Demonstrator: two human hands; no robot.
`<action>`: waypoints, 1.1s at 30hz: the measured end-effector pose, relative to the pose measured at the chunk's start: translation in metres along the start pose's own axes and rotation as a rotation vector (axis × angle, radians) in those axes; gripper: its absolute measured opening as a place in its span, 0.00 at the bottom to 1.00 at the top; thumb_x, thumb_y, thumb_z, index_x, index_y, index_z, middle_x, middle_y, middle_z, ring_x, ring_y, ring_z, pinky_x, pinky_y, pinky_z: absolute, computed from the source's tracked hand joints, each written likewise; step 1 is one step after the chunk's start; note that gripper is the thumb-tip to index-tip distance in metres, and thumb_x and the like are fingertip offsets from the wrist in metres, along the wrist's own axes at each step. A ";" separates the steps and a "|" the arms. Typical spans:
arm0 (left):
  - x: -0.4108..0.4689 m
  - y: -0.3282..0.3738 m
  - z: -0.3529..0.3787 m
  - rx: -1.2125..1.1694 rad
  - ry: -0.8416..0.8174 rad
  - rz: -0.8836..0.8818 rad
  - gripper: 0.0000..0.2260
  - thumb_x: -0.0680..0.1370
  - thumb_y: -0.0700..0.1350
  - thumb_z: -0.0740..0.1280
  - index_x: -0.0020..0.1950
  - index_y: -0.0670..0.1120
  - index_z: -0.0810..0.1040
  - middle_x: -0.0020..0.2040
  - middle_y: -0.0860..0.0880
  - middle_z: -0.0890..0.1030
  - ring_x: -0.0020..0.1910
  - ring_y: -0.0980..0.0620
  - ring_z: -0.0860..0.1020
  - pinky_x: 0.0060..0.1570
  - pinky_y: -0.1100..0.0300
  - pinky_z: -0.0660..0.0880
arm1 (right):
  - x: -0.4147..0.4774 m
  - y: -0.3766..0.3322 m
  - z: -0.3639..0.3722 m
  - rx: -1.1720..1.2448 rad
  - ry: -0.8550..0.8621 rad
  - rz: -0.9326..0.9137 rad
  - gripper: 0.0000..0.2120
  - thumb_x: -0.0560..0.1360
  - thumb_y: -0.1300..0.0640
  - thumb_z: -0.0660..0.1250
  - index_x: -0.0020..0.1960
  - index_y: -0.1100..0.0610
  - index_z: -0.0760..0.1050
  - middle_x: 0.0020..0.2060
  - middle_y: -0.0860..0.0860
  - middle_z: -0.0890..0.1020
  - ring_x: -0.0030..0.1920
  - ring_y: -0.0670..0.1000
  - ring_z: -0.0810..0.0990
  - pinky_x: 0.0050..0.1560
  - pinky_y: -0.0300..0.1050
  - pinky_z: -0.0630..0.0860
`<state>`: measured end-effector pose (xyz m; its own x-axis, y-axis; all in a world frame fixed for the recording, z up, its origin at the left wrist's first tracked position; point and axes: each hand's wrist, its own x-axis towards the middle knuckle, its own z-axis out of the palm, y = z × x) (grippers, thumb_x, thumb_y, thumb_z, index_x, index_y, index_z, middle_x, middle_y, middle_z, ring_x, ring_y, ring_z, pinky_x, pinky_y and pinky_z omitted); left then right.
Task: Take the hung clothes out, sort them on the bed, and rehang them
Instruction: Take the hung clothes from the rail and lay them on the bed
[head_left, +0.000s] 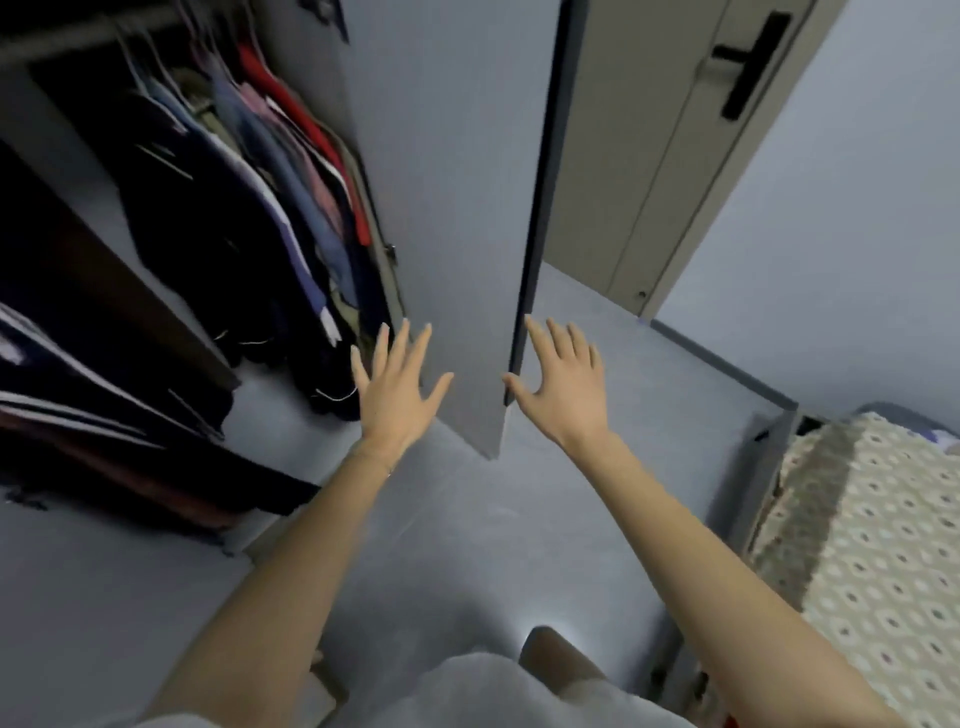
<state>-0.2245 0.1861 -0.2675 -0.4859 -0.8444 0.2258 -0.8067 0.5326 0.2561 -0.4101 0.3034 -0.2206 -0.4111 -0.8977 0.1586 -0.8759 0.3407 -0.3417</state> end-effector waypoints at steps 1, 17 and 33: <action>0.002 -0.018 -0.006 0.011 0.014 -0.038 0.31 0.80 0.63 0.57 0.80 0.53 0.57 0.80 0.48 0.58 0.80 0.45 0.51 0.75 0.36 0.45 | 0.012 -0.018 0.006 0.010 -0.019 -0.044 0.34 0.78 0.40 0.62 0.79 0.49 0.56 0.76 0.55 0.63 0.77 0.60 0.56 0.75 0.58 0.54; 0.098 -0.192 -0.067 0.128 0.228 -0.424 0.30 0.81 0.62 0.58 0.80 0.52 0.59 0.79 0.45 0.60 0.79 0.43 0.52 0.74 0.34 0.46 | 0.219 -0.196 0.077 0.088 -0.184 -0.492 0.35 0.77 0.41 0.63 0.79 0.48 0.54 0.77 0.56 0.60 0.78 0.59 0.53 0.76 0.57 0.53; 0.181 -0.293 -0.091 0.153 0.325 -0.567 0.32 0.80 0.65 0.51 0.81 0.52 0.56 0.80 0.46 0.57 0.80 0.45 0.49 0.75 0.39 0.39 | 0.356 -0.314 0.131 0.172 -0.234 -0.677 0.35 0.79 0.44 0.63 0.80 0.53 0.53 0.77 0.58 0.60 0.77 0.60 0.54 0.76 0.55 0.55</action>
<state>-0.0452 -0.1172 -0.2163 0.1340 -0.9180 0.3732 -0.9574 -0.0227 0.2880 -0.2484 -0.1600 -0.1777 0.2871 -0.9385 0.1917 -0.8587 -0.3409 -0.3827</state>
